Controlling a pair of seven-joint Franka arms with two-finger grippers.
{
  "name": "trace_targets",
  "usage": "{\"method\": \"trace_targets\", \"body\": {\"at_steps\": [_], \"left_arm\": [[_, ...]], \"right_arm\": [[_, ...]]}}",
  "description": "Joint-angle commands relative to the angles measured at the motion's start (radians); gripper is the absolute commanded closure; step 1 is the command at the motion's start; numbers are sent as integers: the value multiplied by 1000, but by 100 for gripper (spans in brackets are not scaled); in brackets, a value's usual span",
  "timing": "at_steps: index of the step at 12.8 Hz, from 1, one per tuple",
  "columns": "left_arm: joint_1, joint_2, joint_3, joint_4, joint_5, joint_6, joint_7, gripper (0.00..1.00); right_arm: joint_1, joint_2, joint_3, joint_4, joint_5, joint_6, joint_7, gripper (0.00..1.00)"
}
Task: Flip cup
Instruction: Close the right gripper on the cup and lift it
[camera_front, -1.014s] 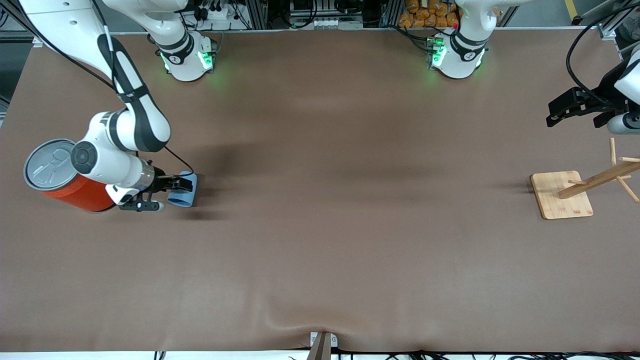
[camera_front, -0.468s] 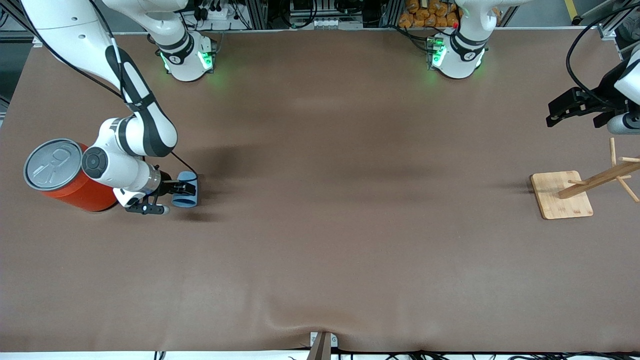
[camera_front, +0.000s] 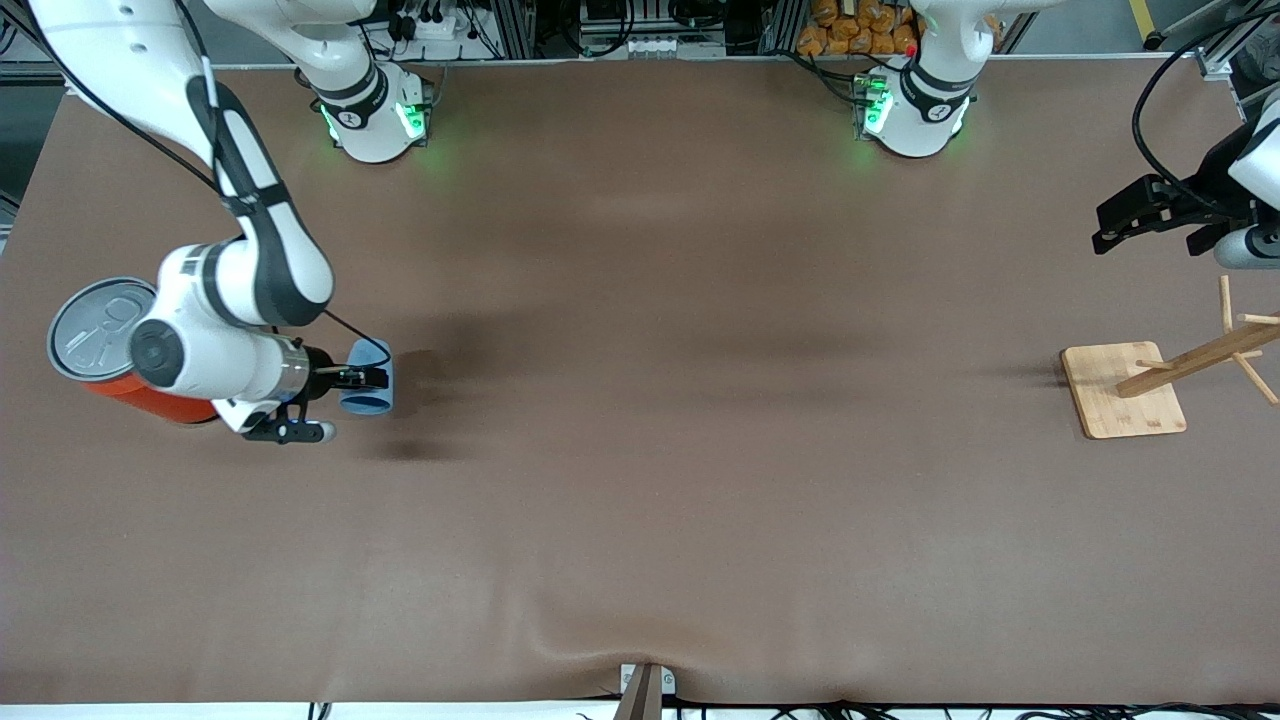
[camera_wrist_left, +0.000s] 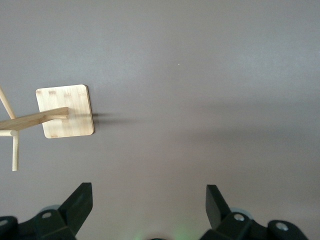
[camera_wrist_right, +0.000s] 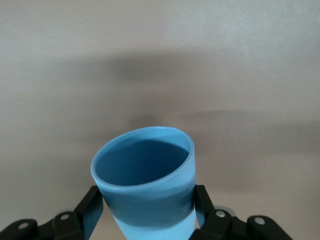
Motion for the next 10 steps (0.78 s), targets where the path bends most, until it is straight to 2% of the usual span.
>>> {"method": "trace_targets", "body": {"at_steps": [1, 5, 7, 10], "left_arm": [[8, 1, -4, 8, -12, -1, 6, 0], [7, 1, -4, 8, -12, -1, 6, 0], [7, 1, -4, 8, -12, -1, 6, 0], [7, 1, -4, 8, -12, -1, 6, 0]], "right_arm": [[68, 37, 4, 152, 6, -98, 1, 100], [203, 127, 53, 321, -9, -92, -10, 100], [304, 198, 53, 432, -50, -85, -75, 100], [406, 265, 52, 499, -98, 18, -95, 100]]}}
